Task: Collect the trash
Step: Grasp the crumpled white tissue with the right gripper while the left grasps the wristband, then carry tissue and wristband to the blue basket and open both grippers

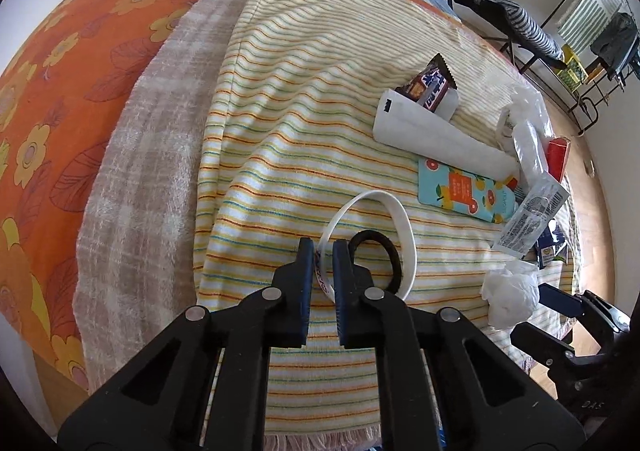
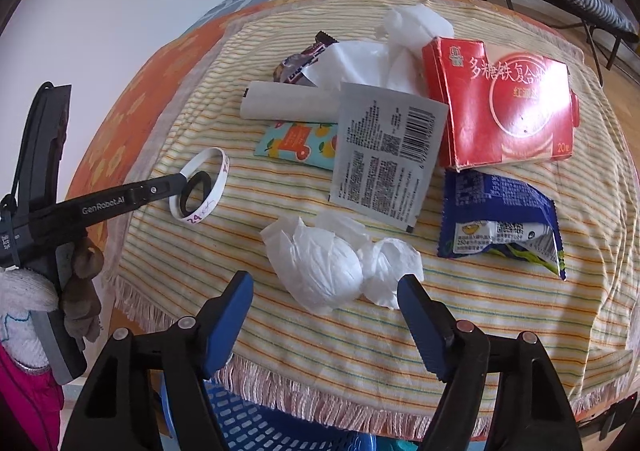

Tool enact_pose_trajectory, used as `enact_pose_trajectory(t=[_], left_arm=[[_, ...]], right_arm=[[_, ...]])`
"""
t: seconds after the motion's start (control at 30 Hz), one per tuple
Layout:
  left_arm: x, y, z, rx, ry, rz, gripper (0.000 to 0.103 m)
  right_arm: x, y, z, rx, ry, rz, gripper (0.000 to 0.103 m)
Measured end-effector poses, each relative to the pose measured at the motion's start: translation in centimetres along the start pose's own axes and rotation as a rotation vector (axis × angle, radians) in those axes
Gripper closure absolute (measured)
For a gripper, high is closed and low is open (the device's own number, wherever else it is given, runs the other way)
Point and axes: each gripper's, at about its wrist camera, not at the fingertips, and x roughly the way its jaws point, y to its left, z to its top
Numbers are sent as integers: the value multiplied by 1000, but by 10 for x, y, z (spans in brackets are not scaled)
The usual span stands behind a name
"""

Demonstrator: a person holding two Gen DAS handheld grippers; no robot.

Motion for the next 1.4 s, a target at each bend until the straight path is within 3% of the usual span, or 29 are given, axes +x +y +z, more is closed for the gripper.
enact_pose_trajectory(t=[0.43,0.57,0.7,0.87,1.4], left_arm=[[5,0,0,2,-40,9,100],[-1,-1,-2,2,-55,-1,101],[-9,-5,-2,13,-72,-8,101],[-17,-12,-4,17,-84,-31,101],[-60,-24,-23,46,-134,-93,101]], right_arm=[[19,4,6,12,5,-9,26],[27,2,6,32,19,0,35],[26,-1,8,36,9,0,57],[23,-9,6,64,3,45,67],[-23,7,-1,7,-64,103,69]])
